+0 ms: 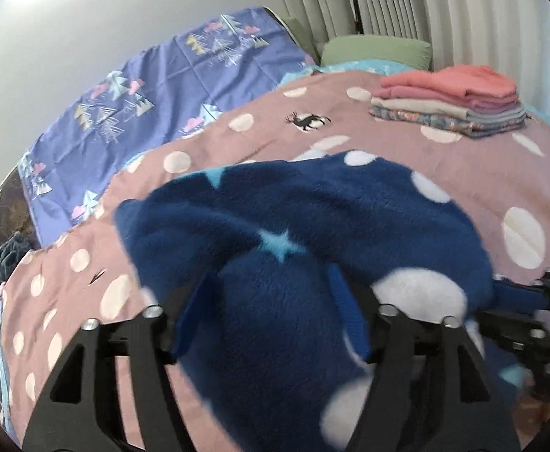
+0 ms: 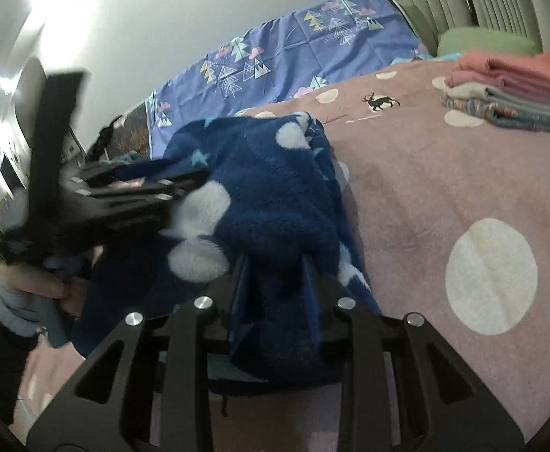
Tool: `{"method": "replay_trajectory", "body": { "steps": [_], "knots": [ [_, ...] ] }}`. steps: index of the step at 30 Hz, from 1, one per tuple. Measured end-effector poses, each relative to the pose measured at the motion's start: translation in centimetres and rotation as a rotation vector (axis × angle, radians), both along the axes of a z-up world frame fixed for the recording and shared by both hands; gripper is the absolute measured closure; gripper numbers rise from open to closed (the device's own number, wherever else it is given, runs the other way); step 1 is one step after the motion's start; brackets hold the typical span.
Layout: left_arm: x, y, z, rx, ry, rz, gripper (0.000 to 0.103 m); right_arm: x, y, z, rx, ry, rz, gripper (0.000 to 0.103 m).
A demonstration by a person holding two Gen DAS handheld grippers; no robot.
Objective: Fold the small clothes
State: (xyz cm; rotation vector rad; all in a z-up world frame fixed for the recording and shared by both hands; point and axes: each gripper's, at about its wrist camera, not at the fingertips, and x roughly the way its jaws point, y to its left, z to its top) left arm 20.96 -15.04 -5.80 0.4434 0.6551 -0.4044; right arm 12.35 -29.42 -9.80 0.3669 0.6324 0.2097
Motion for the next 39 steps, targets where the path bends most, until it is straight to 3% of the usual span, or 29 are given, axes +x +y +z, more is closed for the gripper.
{"method": "replay_trajectory", "body": {
  "steps": [3,5,8,11,14,17,22,24,28,31,33,37,39],
  "knots": [
    [-4.0,1.8,2.0,-0.079,-0.042,-0.029,0.019,-0.5,-0.9,-0.4,0.05,-0.004,0.002,0.076],
    [-7.4,2.7,2.5,-0.09,-0.095,-0.064,0.011,-0.7,-1.2,-0.4,0.078,-0.007,0.005,0.076],
    [-12.2,3.4,1.0,-0.041,-0.118,-0.114,0.01,0.1,-1.0,-0.2,0.067,-0.008,0.005,0.075],
    [-14.7,3.5,-1.9,0.012,-0.083,-0.109,0.01,0.4,-0.8,-0.1,0.057,-0.008,0.009,0.074],
    [-14.1,2.5,-4.4,0.058,-0.053,-0.04,0.01,0.5,-0.8,0.0,0.051,-0.006,0.01,0.074],
    [-12.3,1.2,-5.7,0.073,-0.084,0.052,0.01,0.4,-0.7,0.0,0.045,-0.008,0.008,0.074],
    [-10.9,-0.5,-6.7,0.193,-0.211,0.185,0.009,0.4,-0.5,0.0,0.022,-0.005,0.011,0.074],
    [-11.1,0.6,-6.9,0.213,-0.219,0.214,0.009,0.3,-0.2,0.0,-0.006,-0.004,0.001,0.075],
    [-11.3,3.8,-7.2,0.172,-0.149,0.226,0.009,0.2,0.7,0.1,-0.057,-0.009,0.024,0.075],
    [-11.1,3.7,-7.1,0.178,-0.15,0.225,0.009,0.2,0.7,0.2,-0.061,-0.003,0.021,0.075],
    [-11.3,3.7,-6.8,0.166,-0.13,0.192,0.016,0.3,0.4,0.1,-0.042,0.001,0.025,0.075],
    [-13.2,4.3,-5.4,0.041,0.008,0.012,0.064,0.2,0.2,0.2,-0.031,0.001,0.025,0.074],
    [-14.9,5.1,-3.1,-0.022,0.032,-0.079,0.08,0.3,0.1,0.2,-0.027,0.004,0.019,0.072]
  ]
}}
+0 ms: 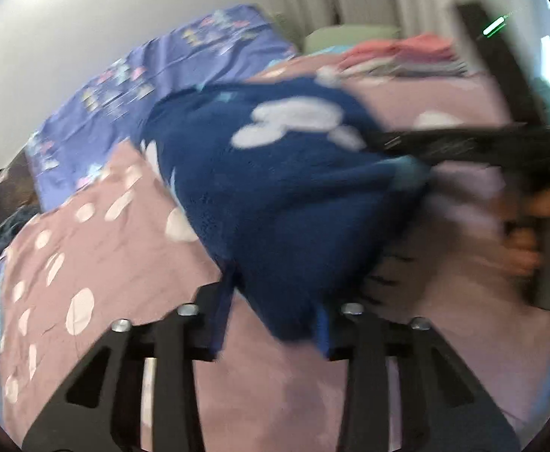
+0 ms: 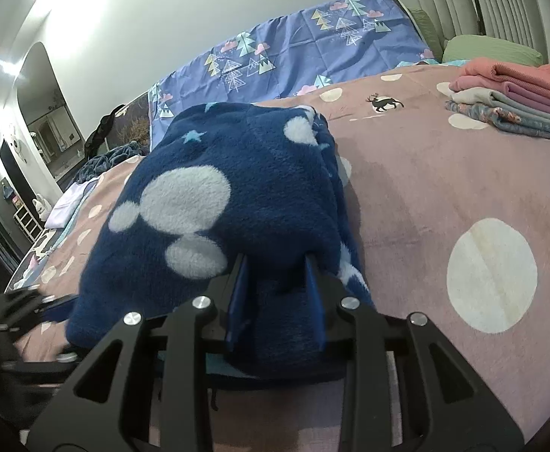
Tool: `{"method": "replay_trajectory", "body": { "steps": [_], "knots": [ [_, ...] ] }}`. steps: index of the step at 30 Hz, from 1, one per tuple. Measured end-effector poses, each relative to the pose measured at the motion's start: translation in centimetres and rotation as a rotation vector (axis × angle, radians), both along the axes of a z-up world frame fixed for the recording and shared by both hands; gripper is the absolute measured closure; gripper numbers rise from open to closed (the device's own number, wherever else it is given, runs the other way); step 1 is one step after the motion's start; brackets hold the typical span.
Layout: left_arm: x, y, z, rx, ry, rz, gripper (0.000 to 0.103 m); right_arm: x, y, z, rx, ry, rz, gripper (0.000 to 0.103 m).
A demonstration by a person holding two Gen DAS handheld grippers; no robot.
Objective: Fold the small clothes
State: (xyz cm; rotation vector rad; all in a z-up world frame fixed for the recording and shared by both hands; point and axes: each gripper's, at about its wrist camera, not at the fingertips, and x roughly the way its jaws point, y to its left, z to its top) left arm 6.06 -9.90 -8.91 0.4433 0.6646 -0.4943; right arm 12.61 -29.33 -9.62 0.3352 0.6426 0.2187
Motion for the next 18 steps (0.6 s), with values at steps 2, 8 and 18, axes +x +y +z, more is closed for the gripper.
{"method": "replay_trajectory", "body": {
  "steps": [2,8,18],
  "knots": [
    [-0.9,1.2,2.4,-0.064,-0.005,-0.052,0.083,0.1,-0.3,0.0,0.018,0.002,0.001,0.072],
    [2.7,0.8,5.7,-0.134,-0.157,-0.012,0.083,0.0,0.2,0.2,-0.01,0.01,-0.007,0.072],
    [12.1,-1.2,-0.7,-0.094,0.008,0.016,0.08,0.0,1.1,0.5,-0.059,0.006,0.005,0.072]
  ]
}}
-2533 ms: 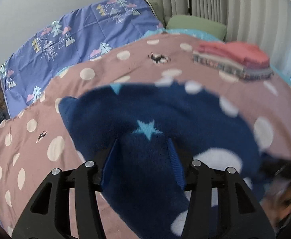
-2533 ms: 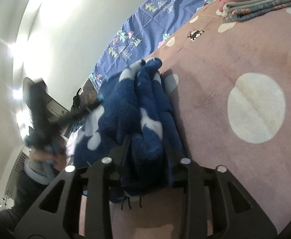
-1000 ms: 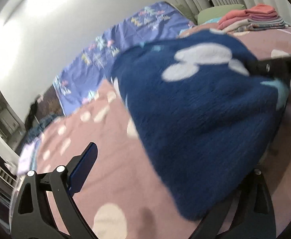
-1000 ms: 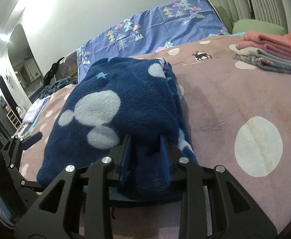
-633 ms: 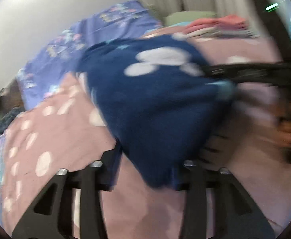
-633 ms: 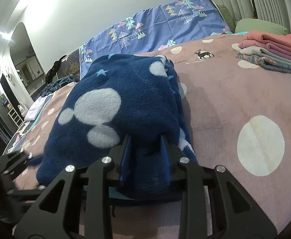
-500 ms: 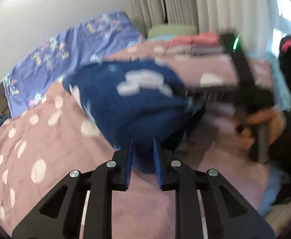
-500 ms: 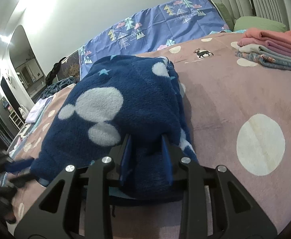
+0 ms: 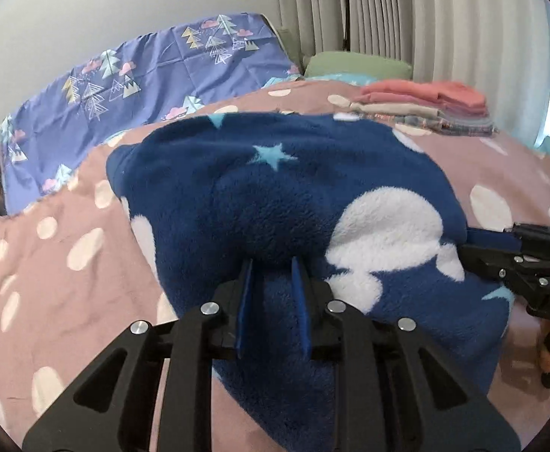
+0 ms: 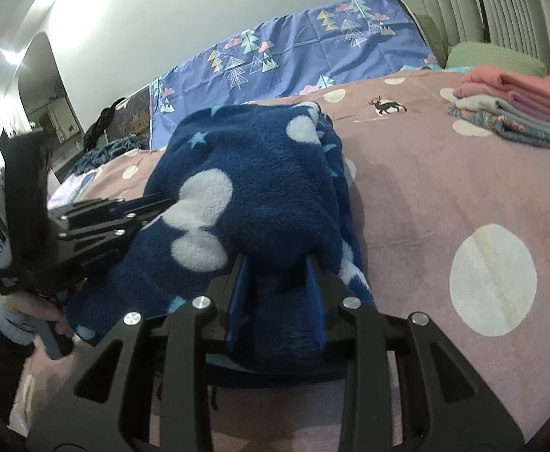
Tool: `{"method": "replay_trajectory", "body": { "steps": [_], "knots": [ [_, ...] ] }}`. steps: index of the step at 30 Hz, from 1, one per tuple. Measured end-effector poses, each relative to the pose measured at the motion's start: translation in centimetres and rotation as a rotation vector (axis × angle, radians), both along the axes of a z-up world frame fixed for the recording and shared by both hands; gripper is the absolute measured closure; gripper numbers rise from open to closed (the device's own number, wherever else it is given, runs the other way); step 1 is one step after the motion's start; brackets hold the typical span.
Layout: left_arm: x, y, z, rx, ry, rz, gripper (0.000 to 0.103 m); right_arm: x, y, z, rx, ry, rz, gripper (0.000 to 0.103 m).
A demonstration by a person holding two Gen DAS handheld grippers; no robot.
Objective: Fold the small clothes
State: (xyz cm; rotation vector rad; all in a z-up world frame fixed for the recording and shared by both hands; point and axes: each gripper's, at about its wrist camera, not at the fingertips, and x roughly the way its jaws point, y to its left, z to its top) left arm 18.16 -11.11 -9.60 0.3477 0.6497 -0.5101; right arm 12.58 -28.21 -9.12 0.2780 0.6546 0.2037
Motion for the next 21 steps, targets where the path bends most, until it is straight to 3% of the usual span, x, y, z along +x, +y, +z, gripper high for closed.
{"method": "replay_trajectory", "body": {
  "steps": [3,6,10,13,15,17,18,19,21],
  "knots": [
    [-0.5,-0.7,0.0,0.041,-0.029,0.013,0.082,0.0,0.2,0.3,-0.022,0.006,-0.008,0.072],
    [-0.5,-0.1,0.4,0.009,-0.009,0.03,0.083,-0.3,0.5,2.0,-0.054,-0.009,-0.002,0.068],
    [0.2,0.1,0.5,0.005,0.002,0.03,0.083,0.0,0.1,6.5,-0.036,-0.132,0.017,0.063],
    [0.0,-0.2,0.5,0.019,-0.006,0.036,0.083,1.6,0.0,8.4,-0.003,-0.176,0.024,0.059],
    [0.1,-0.2,0.5,0.016,-0.008,0.038,0.083,3.2,0.6,7.8,-0.026,-0.15,0.04,0.05],
    [0.1,-0.1,0.4,0.007,-0.009,0.036,0.083,6.7,2.2,3.7,-0.139,0.057,0.04,0.036],
    [0.1,-0.1,0.4,0.004,-0.005,0.031,0.082,7.8,2.6,1.2,-0.175,0.115,0.043,0.035],
    [0.1,-0.3,0.3,0.009,-0.014,0.031,0.082,7.7,2.6,0.6,-0.176,0.072,0.031,0.034],
    [-0.1,-0.7,0.3,0.019,-0.025,0.03,0.082,7.5,2.3,0.7,-0.168,0.071,0.016,0.034]
  ]
}}
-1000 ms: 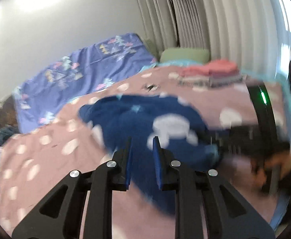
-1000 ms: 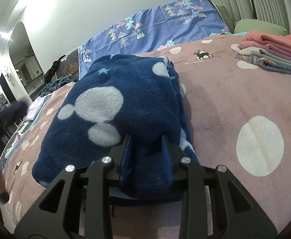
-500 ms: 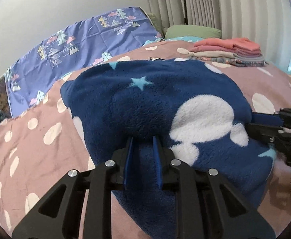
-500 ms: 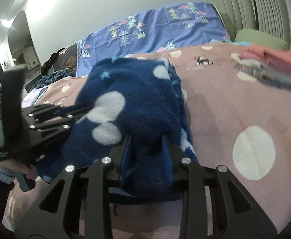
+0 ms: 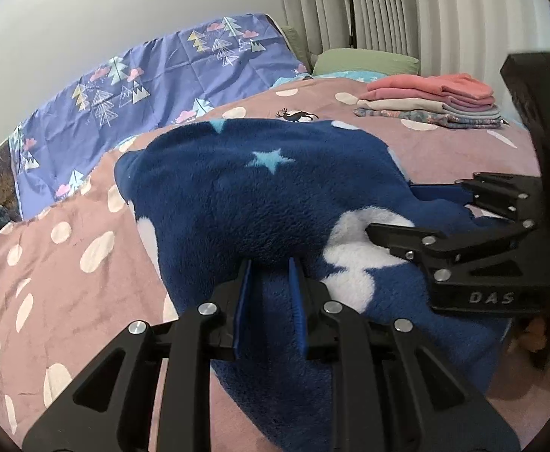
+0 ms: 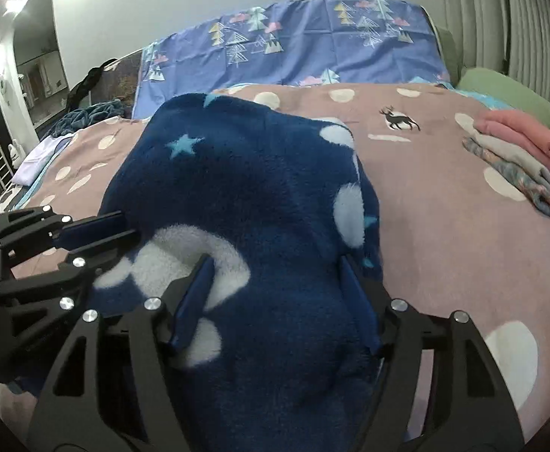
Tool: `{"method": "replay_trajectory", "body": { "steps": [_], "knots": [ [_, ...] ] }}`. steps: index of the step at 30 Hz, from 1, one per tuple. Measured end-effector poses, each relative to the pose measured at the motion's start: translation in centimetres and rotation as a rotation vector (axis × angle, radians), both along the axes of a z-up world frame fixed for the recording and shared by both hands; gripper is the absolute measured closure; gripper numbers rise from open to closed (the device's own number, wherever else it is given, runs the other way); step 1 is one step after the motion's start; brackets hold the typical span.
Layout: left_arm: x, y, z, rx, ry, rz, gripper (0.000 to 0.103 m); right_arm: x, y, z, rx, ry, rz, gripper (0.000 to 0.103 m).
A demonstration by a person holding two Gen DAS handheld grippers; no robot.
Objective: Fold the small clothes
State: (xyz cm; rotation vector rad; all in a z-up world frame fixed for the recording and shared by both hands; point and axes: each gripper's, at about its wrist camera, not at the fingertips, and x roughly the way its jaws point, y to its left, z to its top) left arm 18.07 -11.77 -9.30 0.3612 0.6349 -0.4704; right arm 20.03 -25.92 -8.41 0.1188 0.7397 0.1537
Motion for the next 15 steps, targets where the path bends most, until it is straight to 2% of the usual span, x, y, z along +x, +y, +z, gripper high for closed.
{"method": "replay_trajectory", "body": {
  "steps": [2,9,15],
  "knots": [
    [-0.08,-0.07,0.01,0.012,-0.008,-0.004,0.082,0.05,-0.09,0.08,0.003,0.007,-0.001,0.034],
    [0.1,0.44,-0.02,-0.025,-0.004,-0.009,0.082,-0.19,-0.27,-0.26,0.019,-0.014,0.01,0.034],
    [0.16,0.01,0.3,0.012,-0.005,-0.015,0.081,-0.62,-0.35,-0.36,0.032,-0.023,0.014,0.034]
  ]
}}
